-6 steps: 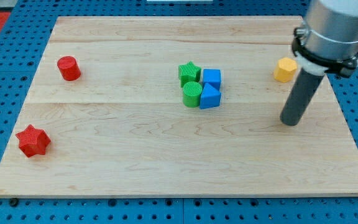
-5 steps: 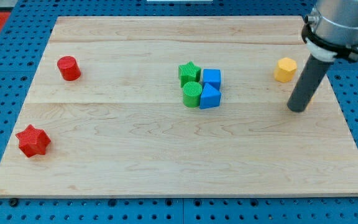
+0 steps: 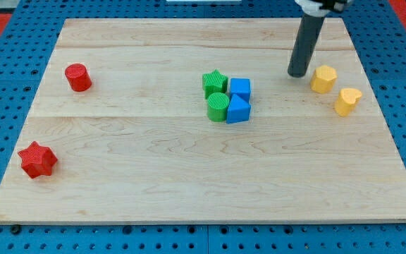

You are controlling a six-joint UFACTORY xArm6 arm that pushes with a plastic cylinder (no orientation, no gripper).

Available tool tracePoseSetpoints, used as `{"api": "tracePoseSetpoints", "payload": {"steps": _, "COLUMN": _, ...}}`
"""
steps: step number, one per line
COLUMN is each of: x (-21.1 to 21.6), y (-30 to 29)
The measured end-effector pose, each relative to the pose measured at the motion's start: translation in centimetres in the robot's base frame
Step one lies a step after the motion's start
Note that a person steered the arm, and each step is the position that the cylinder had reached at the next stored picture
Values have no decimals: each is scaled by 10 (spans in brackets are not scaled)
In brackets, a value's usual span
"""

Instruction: Push the yellow hexagon to the top of the yellow heart

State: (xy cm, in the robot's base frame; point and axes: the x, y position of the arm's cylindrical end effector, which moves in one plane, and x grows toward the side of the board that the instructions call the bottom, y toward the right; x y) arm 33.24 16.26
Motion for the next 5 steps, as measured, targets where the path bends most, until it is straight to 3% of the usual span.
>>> {"api": "tracePoseSetpoints", "payload": {"steps": 1, "x": -20, "y": 0}}
{"api": "tracePoseSetpoints", "payload": {"steps": 5, "x": 22, "y": 42}}
